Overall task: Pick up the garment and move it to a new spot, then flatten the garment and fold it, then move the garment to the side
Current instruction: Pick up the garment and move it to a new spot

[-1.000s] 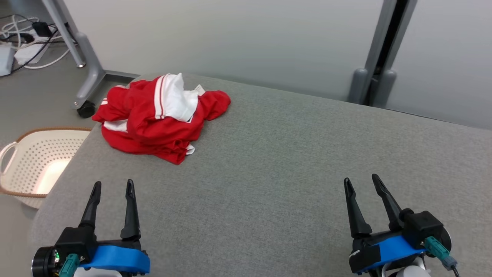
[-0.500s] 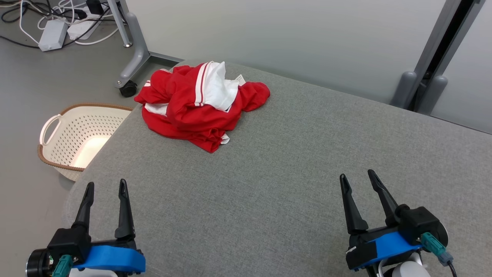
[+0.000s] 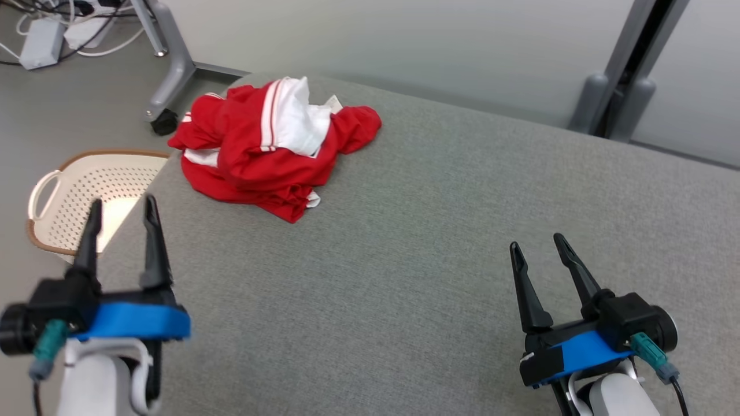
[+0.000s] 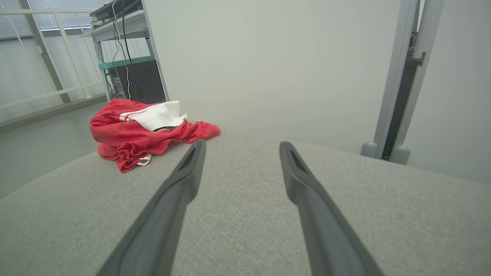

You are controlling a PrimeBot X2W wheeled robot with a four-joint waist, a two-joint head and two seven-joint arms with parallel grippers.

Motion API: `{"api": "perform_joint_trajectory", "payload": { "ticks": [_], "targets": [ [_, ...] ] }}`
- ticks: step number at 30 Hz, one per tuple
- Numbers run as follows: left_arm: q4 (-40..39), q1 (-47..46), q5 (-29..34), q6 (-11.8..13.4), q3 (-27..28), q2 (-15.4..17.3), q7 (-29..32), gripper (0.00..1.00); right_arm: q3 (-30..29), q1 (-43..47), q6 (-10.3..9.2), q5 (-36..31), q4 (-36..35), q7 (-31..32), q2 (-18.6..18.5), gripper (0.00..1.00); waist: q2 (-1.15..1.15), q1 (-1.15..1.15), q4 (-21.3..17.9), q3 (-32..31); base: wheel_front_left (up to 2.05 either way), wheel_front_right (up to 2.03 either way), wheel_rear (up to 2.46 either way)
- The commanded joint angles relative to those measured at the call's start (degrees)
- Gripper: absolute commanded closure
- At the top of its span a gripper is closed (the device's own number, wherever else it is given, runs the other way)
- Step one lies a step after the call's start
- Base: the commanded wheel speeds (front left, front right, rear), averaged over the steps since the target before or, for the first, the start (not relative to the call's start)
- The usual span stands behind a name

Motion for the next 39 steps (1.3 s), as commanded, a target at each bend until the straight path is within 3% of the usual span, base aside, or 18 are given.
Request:
{"api": "perform_joint_trajectory", "payload": {
  "ticks": [1, 15, 25, 35, 36, 37, 38, 39],
  "targets": [
    [0.4, -2.4, 0.6, -0.3, 0.9, 1.1, -0.2, 0.0, 0.1, -1.0, -0.02, -0.5, -0.3, 0.0, -0.3, 0.0, 0.0, 0.0, -1.8, 1.9, 0.0, 0.0, 0.0],
    [12.6, -22.6, 0.0, -3.1, 6.4, 8.9, -0.2, 0.0, -0.8, -6.2, -0.02, -3.5, -5.4, 0.0, -4.7, 0.0, 0.0, 0.0, -11.2, 14.3, 0.0, 0.0, 0.0],
    [30.7, -31.7, -0.7, -4.3, 5.3, 11.9, -0.1, 0.0, -1.3, -7.5, -0.02, -4.1, -9.2, 0.0, -6.6, 0.0, 0.0, 0.0, -12.9, 20.1, 0.0, 0.0, 0.0],
    [47.5, -35.3, -2.7, -5.4, 3.5, 11.4, 1.1, 0.0, -1.8, -7.5, -0.02, -5.1, -10.8, 0.0, -6.7, 0.0, 0.0, 0.0, -12.7, 21.5, 0.0, 0.0, 0.0],
    [48.5, -35.6, -2.8, -5.5, 3.3, 11.4, 1.0, 0.12, -1.8, -7.5, -0.02, -5.2, -10.8, 0.0, -6.7, 0.0, 0.0, 0.0, -12.6, 21.5, 0.0, 0.0, 0.0],
    [49.5, -35.7, -3.1, -5.6, 3.1, 11.3, 1.0, 0.62, -1.8, -7.6, -0.02, -5.2, -10.7, 0.0, -6.8, 0.0, 0.0, 0.0, -12.6, 21.5, 0.0, 0.0, 0.0],
    [50.4, -36.0, -3.2, -5.6, 2.8, 11.3, 0.9, 0.86, -1.7, -7.7, -0.02, -5.2, -10.7, 0.0, -6.8, 0.0, 0.0, 0.0, -12.5, 21.4, 0.0, 0.0, 0.0],
    [51.1, -36.3, -3.2, -5.6, 2.6, 11.5, 0.9, 1.0, -1.6, -7.8, -0.02, -5.1, -10.5, 0.0, -6.9, 0.0, 0.0, 0.0, -12.6, 21.3, 0.0, 0.0, 0.0]
  ]
}}
